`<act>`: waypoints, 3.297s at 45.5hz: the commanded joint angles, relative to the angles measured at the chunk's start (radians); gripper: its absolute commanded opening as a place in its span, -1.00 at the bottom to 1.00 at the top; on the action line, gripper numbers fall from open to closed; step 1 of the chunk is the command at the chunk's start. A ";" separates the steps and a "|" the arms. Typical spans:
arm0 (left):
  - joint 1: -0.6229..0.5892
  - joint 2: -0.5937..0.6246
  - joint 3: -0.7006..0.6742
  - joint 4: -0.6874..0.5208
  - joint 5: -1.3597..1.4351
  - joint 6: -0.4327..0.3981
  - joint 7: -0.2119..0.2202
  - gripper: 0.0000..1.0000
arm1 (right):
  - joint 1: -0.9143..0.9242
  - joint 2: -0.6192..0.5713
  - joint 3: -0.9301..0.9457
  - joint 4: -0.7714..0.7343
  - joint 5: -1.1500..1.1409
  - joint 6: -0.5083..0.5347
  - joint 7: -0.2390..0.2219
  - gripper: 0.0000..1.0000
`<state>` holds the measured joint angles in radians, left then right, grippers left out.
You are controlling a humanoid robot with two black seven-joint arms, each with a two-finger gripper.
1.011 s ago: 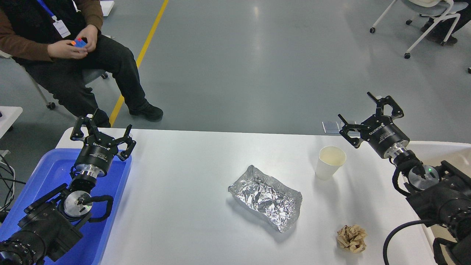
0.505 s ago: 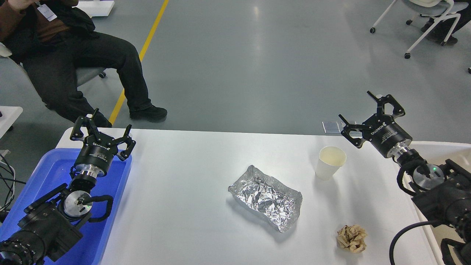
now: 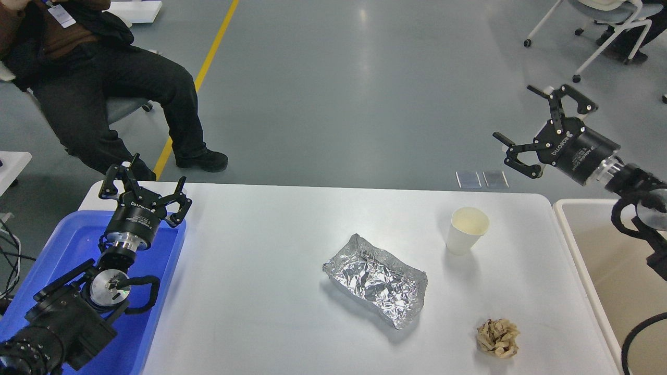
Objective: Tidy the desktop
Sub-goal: 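Lower the open right gripper beside the white paper cup, then close the right gripper around the white paper cup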
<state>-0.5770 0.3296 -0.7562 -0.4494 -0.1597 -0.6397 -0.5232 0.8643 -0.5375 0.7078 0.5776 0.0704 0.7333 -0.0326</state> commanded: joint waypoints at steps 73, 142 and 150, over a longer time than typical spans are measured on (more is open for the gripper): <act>-0.003 0.000 0.001 0.000 0.000 -0.003 0.002 1.00 | 0.154 -0.010 -0.709 0.309 -1.325 -0.580 0.039 1.00; -0.003 0.000 0.000 0.000 0.000 -0.002 0.002 1.00 | 0.041 0.125 -0.697 0.116 -1.463 -0.749 0.108 -0.02; -0.001 0.000 0.000 0.000 0.000 -0.002 0.002 1.00 | 0.041 0.123 -0.705 0.116 -1.463 -0.743 0.108 -1.00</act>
<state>-0.5792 0.3298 -0.7559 -0.4495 -0.1595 -0.6410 -0.5216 0.9077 -0.4133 0.0107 0.6980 -1.3849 -0.0114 0.0699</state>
